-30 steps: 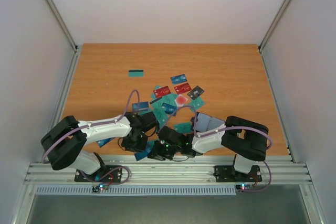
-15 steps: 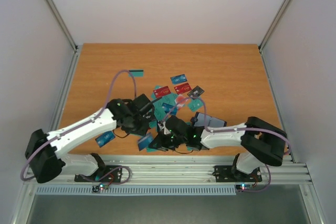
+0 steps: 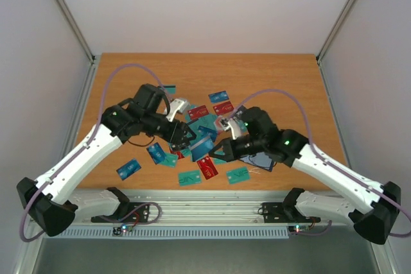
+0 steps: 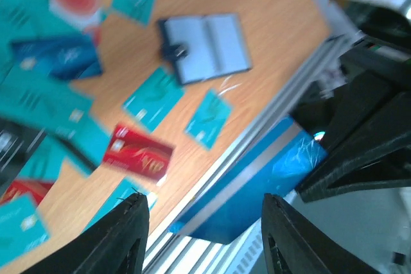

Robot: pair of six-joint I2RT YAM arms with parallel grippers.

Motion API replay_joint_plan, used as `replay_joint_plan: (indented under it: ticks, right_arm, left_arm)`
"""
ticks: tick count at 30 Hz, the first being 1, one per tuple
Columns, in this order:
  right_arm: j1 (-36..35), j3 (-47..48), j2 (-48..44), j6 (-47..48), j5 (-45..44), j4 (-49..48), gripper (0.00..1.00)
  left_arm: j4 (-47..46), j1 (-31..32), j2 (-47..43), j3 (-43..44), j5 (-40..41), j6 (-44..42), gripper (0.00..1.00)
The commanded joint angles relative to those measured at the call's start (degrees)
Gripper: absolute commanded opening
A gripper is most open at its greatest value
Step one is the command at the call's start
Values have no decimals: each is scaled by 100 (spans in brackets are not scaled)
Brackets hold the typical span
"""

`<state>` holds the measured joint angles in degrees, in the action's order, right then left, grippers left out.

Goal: Put the credit cards into the card holder

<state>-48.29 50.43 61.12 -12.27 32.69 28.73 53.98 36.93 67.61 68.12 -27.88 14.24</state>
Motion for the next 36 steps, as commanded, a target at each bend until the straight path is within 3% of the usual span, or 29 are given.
replay_joint_plan:
  ticks: [1, 5, 13, 30, 36]
  right_arm:
    - [247, 787, -272, 1500, 847, 2010, 1]
    - [417, 1319, -347, 1995, 1177, 2823, 1]
    - [804, 1980, -268, 2399, 1670, 3502, 1]
    - [1139, 2620, 172, 2605, 2537, 3526, 1]
    - [1162, 2755, 259, 2611, 2503, 3536, 1]
  left_arm:
    - [-1006, -317, 60, 459, -1951, -336, 47]
    - [-1120, -498, 340, 729, -2837, -409, 40]
    - [-1479, -495, 535, 663, -4154, -106, 34]
    - [-2109, -212, 436, 387, -4542, 616, 34]
    - [-2073, -46, 496, 382, -4632, 655, 28]
